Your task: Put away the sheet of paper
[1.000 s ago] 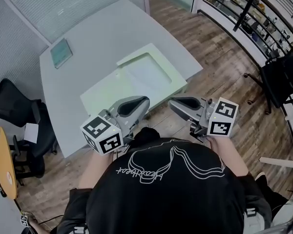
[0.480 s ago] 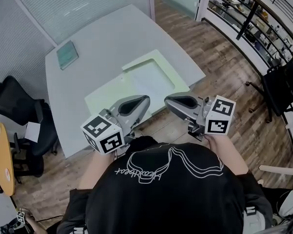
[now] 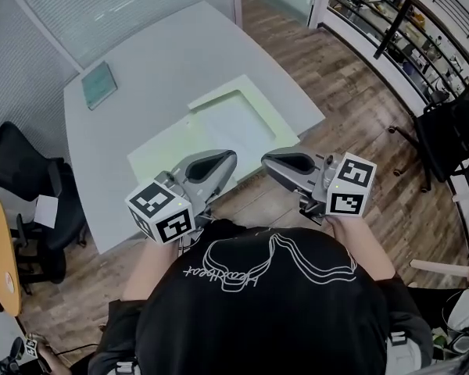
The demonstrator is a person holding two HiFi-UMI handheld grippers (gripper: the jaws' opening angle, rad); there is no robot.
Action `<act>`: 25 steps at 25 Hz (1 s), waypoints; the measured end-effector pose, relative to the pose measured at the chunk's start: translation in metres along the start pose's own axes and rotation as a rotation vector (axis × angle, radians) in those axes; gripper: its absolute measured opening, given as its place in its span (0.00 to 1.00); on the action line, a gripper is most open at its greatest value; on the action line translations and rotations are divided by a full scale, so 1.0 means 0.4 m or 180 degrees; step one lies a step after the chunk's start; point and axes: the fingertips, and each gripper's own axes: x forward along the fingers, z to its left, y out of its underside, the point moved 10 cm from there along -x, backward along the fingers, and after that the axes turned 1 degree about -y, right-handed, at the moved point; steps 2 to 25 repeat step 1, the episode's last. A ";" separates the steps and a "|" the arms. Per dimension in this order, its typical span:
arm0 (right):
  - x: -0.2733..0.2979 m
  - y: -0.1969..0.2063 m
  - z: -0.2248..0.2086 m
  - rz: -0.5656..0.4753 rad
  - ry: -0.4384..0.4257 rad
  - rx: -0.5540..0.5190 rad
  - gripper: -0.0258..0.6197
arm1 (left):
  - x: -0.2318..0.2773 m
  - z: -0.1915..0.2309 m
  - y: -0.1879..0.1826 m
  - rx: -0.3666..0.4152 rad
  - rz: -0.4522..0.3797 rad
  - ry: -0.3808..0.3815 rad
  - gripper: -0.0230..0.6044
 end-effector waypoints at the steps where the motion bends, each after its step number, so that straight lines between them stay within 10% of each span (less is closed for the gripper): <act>1: 0.000 0.003 -0.004 0.0000 0.0005 0.0003 0.05 | 0.004 0.005 0.002 -0.0015 -0.0003 0.0016 0.05; 25: 0.000 0.003 -0.004 0.0000 0.0005 0.0003 0.05 | 0.004 0.005 0.002 -0.0015 -0.0003 0.0016 0.05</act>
